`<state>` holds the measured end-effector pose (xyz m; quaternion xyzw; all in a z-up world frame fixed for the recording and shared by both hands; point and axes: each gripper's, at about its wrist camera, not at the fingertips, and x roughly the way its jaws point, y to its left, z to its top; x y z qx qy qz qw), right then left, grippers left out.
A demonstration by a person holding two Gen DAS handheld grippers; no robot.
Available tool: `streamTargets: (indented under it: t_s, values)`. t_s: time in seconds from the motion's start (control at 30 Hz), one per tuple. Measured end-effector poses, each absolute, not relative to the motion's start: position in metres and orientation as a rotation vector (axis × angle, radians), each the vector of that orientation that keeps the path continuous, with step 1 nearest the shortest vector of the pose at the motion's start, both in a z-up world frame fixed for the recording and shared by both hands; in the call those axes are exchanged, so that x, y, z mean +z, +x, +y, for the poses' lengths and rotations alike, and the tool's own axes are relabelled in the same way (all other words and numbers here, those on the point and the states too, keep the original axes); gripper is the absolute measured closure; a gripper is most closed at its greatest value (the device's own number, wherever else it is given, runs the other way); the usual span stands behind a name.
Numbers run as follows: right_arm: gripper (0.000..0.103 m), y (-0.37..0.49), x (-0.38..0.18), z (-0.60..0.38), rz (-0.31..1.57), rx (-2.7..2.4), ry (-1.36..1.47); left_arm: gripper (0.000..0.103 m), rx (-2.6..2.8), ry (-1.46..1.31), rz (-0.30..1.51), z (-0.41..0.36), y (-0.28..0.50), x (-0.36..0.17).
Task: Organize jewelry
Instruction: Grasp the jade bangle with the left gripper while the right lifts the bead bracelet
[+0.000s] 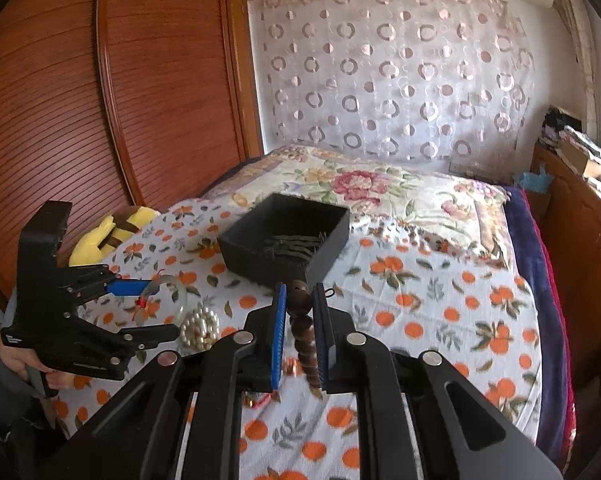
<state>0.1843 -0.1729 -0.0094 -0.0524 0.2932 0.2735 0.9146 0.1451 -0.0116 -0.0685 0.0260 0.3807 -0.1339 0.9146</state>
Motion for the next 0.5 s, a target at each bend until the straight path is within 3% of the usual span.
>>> streamTargets:
  t_s: [0.5]
  values:
    - [0.088,0.256,0.03,-0.11,0.525,0.605,-0.186,0.034,-0.208,-0.003,0.716,0.034,0.168,-0.046]
